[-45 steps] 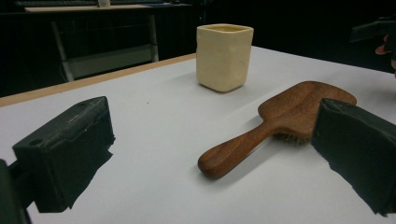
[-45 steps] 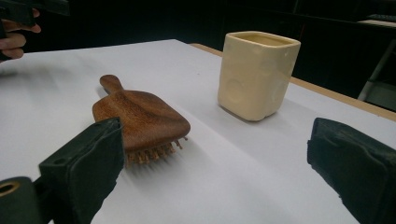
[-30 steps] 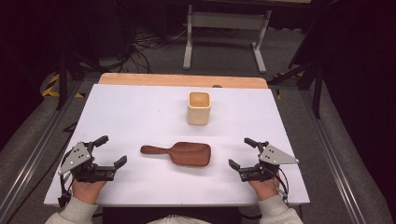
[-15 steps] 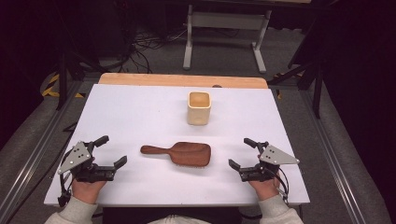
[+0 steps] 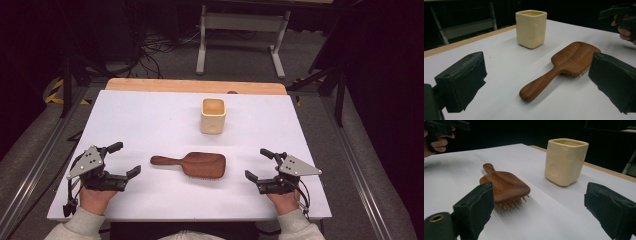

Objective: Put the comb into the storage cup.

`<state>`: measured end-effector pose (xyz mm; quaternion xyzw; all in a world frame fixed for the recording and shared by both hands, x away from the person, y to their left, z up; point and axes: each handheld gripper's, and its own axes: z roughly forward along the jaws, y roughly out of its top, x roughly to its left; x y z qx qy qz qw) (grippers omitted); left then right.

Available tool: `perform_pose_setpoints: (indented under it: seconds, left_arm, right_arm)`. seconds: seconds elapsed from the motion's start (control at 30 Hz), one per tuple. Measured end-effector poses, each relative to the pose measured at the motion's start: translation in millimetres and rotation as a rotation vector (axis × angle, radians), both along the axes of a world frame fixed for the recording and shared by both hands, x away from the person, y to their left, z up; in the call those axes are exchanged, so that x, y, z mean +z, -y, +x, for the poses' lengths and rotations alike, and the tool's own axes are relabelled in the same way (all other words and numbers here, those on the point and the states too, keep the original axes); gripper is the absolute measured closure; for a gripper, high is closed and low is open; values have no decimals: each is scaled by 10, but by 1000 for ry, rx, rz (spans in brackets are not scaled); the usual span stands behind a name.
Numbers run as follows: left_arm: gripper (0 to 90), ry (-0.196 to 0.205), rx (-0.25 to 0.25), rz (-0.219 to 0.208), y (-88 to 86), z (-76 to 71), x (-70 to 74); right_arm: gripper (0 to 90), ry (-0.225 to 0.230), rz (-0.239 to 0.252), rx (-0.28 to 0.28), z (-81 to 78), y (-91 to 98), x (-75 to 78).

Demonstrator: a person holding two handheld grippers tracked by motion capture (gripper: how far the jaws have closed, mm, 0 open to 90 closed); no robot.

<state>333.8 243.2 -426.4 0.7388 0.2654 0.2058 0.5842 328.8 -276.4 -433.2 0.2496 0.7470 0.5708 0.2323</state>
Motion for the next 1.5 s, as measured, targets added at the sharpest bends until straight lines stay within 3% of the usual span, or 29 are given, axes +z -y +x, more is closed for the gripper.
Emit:
perform_pose_setpoints:
  seconds: [0.53,0.83,1.23,1.4,1.47,1.5]
  left_arm:
    - [36,-19,-137,75,364,286,250]
    - [41,-54,-214,98,558,466,275]
    - [38,-94,-275,143,691,656,289]
    - [36,-103,-313,211,751,717,314]
    - [37,-110,-324,220,764,727,314]
    - [39,-120,-350,250,779,751,320]
  right_arm:
    - [107,-7,18,9,-4,14,5]
    - [107,-7,20,17,5,16,1]
    - [110,-13,25,28,11,17,-5]
    - [113,-21,29,37,18,12,-12]
    - [114,-22,30,37,20,10,-13]
    - [114,-22,30,39,20,10,-13]
